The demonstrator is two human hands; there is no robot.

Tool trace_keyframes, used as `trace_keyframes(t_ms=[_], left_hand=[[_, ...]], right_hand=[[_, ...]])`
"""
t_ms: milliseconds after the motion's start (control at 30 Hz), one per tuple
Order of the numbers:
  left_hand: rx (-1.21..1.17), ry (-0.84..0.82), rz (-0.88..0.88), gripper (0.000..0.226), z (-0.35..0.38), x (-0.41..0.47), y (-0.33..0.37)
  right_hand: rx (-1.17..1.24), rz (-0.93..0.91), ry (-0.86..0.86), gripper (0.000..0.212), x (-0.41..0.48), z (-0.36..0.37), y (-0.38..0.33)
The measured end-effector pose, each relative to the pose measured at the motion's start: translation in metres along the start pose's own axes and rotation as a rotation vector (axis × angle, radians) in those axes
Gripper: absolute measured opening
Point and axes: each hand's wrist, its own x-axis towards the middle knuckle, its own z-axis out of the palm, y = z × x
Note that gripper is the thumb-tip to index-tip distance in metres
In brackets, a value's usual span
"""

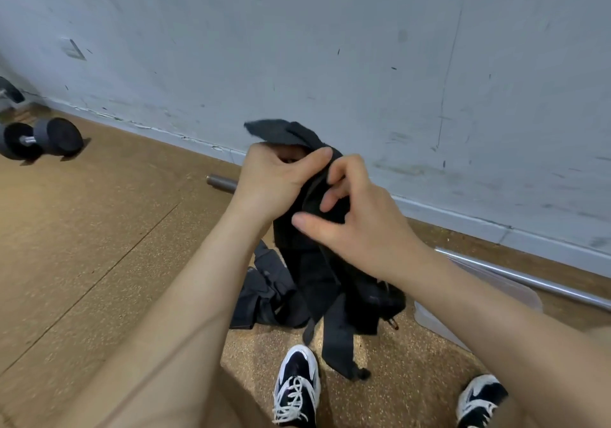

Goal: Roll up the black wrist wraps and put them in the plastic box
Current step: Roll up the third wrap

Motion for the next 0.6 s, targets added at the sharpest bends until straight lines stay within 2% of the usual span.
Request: trace_keyframes(t_ms=[67,133,200,267,300,333,367,433,500,533,600], left_hand=[[0.03,0.035,-0.056,0.034,-0.002,0.003,0.001],[-0.007,-0.057,-0.109,0.044,-0.01,0.005,0.003],[-0.001,-0.206,-0.151,0.045,-0.016,0.002,0.006],[0.048,-0.219,-0.164,0.041,-0.022,0.002,0.006],[0.066,-0.113,-0.141,0.028,-0.026,0.004,0.004],[0.082,0.067,-0.111,0.014,-0.034,0.008,0.001],[0.113,0.278,-0.076,0.01,-0.045,0.013,-0.002],[0.2,0.622,0.01,0.023,-0.071,0.018,-0.004],[0.313,0.744,0.099,0.031,-0.086,0.017,-0.005],[0.377,0.739,0.148,0.033,-0.085,0.014,-0.006],[0.489,0.671,0.264,0.037,-0.076,0.008,-0.002]], right_hand=[[0.168,0.206,0.058,0.049,0.008,-0.006,0.0],[0.332,0.357,-0.012,0.042,0.015,-0.02,0.004],[0.38,0.375,-0.107,0.025,0.018,-0.024,0.008],[0.276,0.351,-0.097,0.036,0.019,-0.021,0.011],[0.247,0.358,-0.061,0.04,0.021,-0.02,0.012],[0.253,0.378,-0.019,0.042,0.024,-0.02,0.015],[0.279,0.395,0.023,0.042,0.026,-0.022,0.016],[0.33,0.387,0.057,0.038,0.033,-0.024,0.017],[0.309,0.289,-0.041,0.024,0.037,-0.02,0.011],[0.243,0.251,-0.156,0.038,0.04,-0.015,0.007],[0.02,0.225,-0.389,0.101,0.044,-0.001,0.004]])
